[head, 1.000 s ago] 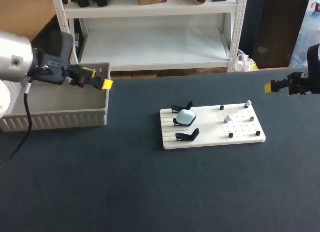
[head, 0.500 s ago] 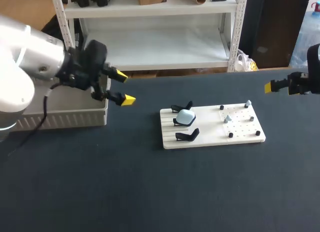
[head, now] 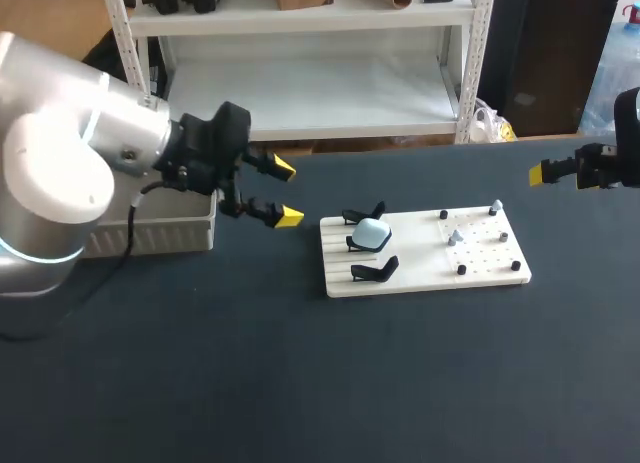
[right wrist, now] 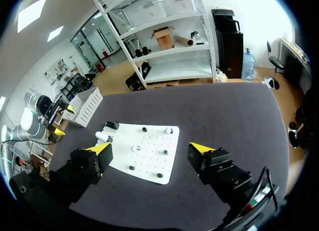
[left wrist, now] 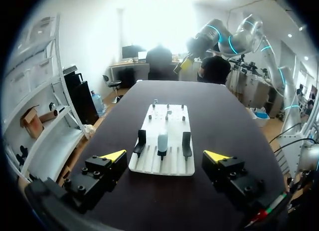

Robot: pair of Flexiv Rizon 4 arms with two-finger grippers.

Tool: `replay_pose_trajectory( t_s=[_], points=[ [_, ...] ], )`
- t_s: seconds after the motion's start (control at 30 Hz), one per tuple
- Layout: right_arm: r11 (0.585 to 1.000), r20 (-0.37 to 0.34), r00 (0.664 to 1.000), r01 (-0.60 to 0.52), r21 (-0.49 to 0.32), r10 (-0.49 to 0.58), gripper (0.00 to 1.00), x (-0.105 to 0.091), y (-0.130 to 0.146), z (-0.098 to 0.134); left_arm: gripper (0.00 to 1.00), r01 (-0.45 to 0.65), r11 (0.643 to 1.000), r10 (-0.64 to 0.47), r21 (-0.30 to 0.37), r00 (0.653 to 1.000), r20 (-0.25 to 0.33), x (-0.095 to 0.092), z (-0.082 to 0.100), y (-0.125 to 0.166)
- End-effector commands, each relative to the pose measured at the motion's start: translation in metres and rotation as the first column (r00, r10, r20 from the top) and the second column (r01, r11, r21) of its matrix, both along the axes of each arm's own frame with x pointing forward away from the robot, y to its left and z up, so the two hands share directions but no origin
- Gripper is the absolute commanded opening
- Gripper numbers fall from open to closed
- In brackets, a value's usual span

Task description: Pick up each earbud case from the left stands, insert the matching earbuds, close the lid, and place the case in the box.

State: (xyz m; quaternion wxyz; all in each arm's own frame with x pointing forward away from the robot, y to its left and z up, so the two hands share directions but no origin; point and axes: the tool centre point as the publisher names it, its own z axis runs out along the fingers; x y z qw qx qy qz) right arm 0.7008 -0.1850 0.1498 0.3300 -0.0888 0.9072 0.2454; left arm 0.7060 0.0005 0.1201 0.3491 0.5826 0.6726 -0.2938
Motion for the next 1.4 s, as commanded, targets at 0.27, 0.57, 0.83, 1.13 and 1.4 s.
replay_pose_trajectory(
  t_s=[0.27, 0.57, 0.83, 1.13, 1.4],
  points=[
    [1.0, 0.0, 1.0, -0.001, -0.001, 0.001, 1.0, 0.0, 0.0, 0.0, 1.0, 0.053, 0.999, -0.053, 0.002, 0.998, -0.04, 0.005, -0.033, -0.033],
    [1.0, 0.0, 1.0, -0.001, -0.001, 0.001, 1.0, 0.0, 0.0, 0.0, 1.0, 0.096, 0.995, -0.096, 0.008, 0.995, -0.02, 0.0, -0.045, -0.043],
    [1.0, 0.0, 1.0, -0.001, -0.001, 0.001, 1.0, 0.0, 0.0, 0.0, 1.0, 0.096, 0.995, -0.096, 0.008, 0.995, -0.02, 0.0, -0.045, -0.043],
    [1.0, 0.0, 1.0, -0.001, -0.001, 0.001, 1.0, 0.0, 0.0, 0.0, 1.0, 0.156, 0.988, -0.155, 0.003, 0.986, -0.061, -0.004, -0.073, -0.057],
    [1.0, 0.0, 1.0, -0.001, -0.001, 0.001, 1.0, 0.0, 0.0, 0.0, 1.0, 0.138, 0.99, -0.138, -0.008, 0.988, -0.07, -0.003, -0.069, -0.056]
  ],
)
